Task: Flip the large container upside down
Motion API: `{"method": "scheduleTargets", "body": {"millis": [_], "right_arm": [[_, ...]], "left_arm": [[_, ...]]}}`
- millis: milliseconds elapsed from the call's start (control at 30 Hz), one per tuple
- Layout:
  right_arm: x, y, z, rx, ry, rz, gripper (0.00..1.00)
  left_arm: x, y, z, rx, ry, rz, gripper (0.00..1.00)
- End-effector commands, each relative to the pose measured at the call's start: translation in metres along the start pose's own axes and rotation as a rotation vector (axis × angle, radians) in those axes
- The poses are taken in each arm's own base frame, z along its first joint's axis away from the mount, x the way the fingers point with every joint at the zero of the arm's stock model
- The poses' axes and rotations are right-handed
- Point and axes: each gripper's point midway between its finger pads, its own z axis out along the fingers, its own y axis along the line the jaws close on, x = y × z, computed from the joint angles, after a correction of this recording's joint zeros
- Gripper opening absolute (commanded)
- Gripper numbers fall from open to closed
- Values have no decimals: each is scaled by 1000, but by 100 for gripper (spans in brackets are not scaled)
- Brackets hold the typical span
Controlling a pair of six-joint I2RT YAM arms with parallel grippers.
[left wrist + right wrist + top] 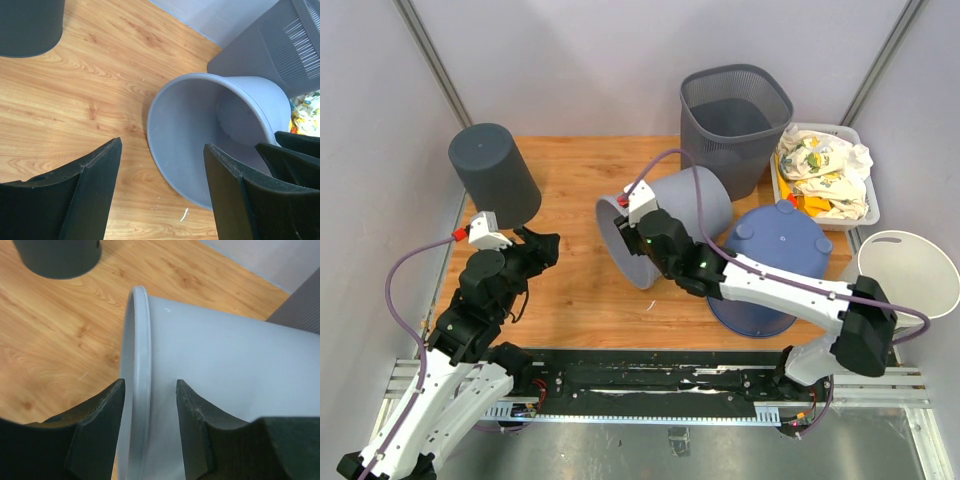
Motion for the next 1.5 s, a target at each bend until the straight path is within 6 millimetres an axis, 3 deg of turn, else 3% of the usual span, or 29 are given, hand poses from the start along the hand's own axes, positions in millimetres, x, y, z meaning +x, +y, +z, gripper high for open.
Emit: {"method": "scheduleTargets", "body": {"millis": [0,400,800,1100,1467], "right_arm": [[-2,8,-5,-173,-39,182,47],[-3,18,-14,-336,-146,271,44],[-22,9,-4,-283,-198,244,47],[-49,4,15,-226,-247,180,53],[-43,15,43,-216,-234,132,46]], "left_arm": [[0,1,1,-3,-9,-7,71],[-1,-2,1,5,-4,-10,71],[-9,-5,-8,22,-16,-19,71],[-12,-2,-15,19,-22,-17,72],[-18,-1,-22,13,-32,-10,72]]}}
